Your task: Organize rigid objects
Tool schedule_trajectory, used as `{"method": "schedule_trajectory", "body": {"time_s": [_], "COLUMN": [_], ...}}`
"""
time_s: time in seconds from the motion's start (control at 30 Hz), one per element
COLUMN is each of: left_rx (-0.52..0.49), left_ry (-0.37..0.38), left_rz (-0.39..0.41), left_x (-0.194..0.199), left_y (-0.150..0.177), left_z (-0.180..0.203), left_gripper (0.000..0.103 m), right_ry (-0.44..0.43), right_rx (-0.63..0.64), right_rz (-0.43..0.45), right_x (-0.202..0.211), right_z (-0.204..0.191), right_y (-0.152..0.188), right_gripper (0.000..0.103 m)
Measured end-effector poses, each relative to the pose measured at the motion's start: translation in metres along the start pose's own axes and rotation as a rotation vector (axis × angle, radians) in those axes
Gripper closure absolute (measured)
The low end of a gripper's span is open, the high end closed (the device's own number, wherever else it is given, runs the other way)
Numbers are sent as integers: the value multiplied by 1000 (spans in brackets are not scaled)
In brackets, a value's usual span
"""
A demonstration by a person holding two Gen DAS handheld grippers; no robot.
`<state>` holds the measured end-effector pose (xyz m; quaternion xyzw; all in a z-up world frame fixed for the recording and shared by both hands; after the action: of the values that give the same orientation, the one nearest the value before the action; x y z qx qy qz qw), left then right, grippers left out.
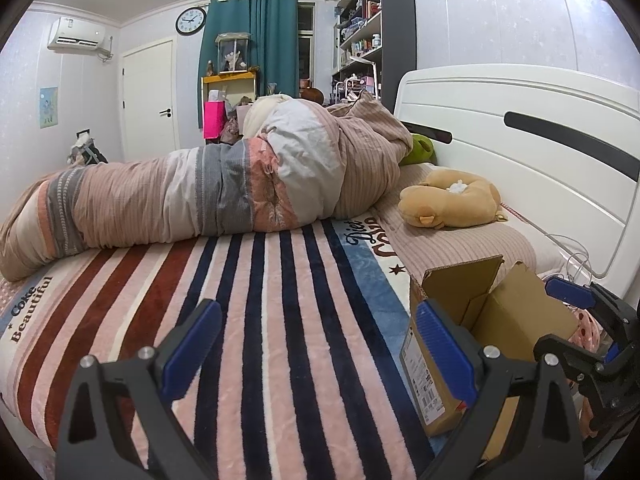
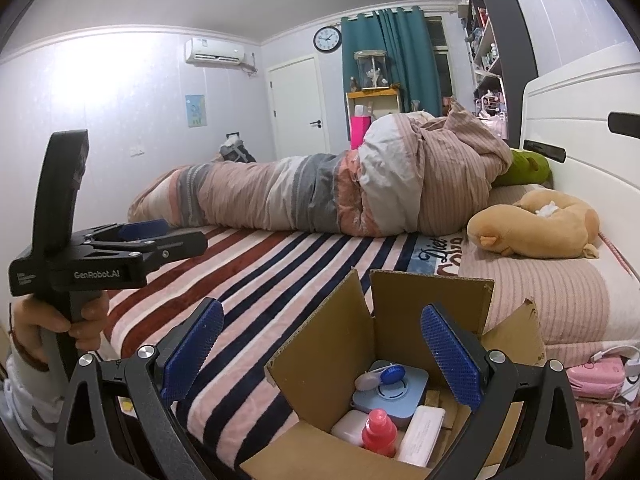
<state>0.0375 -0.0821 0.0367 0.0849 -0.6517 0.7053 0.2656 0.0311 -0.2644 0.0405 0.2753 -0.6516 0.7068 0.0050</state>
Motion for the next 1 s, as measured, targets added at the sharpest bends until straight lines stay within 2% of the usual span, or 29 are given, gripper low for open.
{"method": "schedule_trajectory", "body": {"time_s": [1.0], "left_rx": [-1], "left_ry": [-1], "left_rz": [-3], "left_x": [2], "left_y": [2], "left_z": [-2], "left_gripper": [6], "right_ry": [8], "right_rx": [-7], "right_rz": [2], "right_x": [-1], "right_z": [-5], "right_y": [2], "right_gripper": [3]}}
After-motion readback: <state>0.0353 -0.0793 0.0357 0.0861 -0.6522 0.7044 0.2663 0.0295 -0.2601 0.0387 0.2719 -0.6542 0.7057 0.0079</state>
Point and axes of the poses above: each gripper's, at about its wrist camera, not at the fingertips, and x roughly against the way its jaws point, z to its right, y to its underside, the point moved 4 cm from there along -x, roughly the way its jaws point, and after that the axes turned 13 degrees about y, right-handed, at the moved point
